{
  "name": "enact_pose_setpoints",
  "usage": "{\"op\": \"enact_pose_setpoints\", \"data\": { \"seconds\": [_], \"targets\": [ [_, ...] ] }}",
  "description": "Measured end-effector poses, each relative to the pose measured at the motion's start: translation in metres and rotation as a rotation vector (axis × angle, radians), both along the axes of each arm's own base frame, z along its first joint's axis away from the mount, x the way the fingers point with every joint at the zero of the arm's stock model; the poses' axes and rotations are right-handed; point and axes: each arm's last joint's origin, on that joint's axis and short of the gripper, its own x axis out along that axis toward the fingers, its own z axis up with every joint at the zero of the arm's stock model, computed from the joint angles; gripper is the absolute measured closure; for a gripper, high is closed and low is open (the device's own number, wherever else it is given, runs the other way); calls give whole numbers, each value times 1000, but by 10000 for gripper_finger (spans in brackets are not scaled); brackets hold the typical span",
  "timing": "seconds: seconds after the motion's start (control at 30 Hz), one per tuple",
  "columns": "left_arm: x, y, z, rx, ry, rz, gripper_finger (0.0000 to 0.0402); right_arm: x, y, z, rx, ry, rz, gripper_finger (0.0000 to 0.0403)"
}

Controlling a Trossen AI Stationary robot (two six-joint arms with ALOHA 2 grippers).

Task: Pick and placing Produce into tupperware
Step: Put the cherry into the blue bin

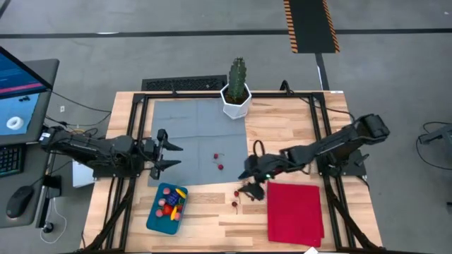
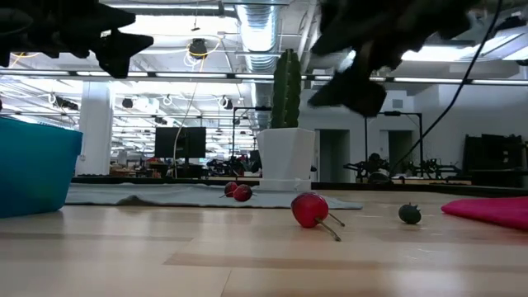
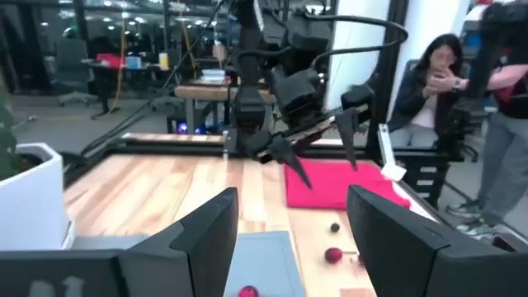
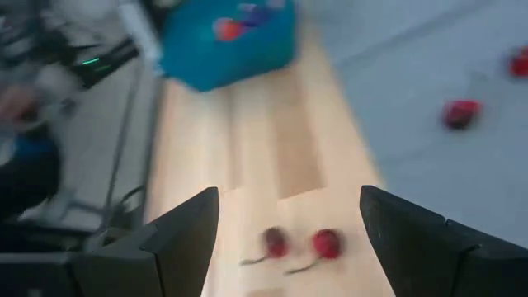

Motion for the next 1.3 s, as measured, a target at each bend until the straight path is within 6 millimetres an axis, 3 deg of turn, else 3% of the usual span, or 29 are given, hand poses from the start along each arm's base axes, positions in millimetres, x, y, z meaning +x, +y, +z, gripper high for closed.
{"op": "enact_pose_setpoints", "data": {
  "seconds": [0.13,0.4,0.7,0.9,1.1,1.3],
  "targets": [
    [0,2,3,-42,-30,62,184,19,-17,-9,16,114,-103,85],
    [0,3,8,-91,-86,91,184,63,-48,-25,72,148,-252,85],
    [2,3,3,-158,-30,87,184,91,-51,-42,152,175,-245,85],
    [1,3,3,-172,-34,86,184,100,-54,-53,106,186,-214,85],
    [1,3,4,-181,-45,98,184,101,-42,-43,-50,128,-181,85],
    [1,4,4,-183,-44,128,184,92,-49,-46,-91,284,-219,85]
  ]
}}
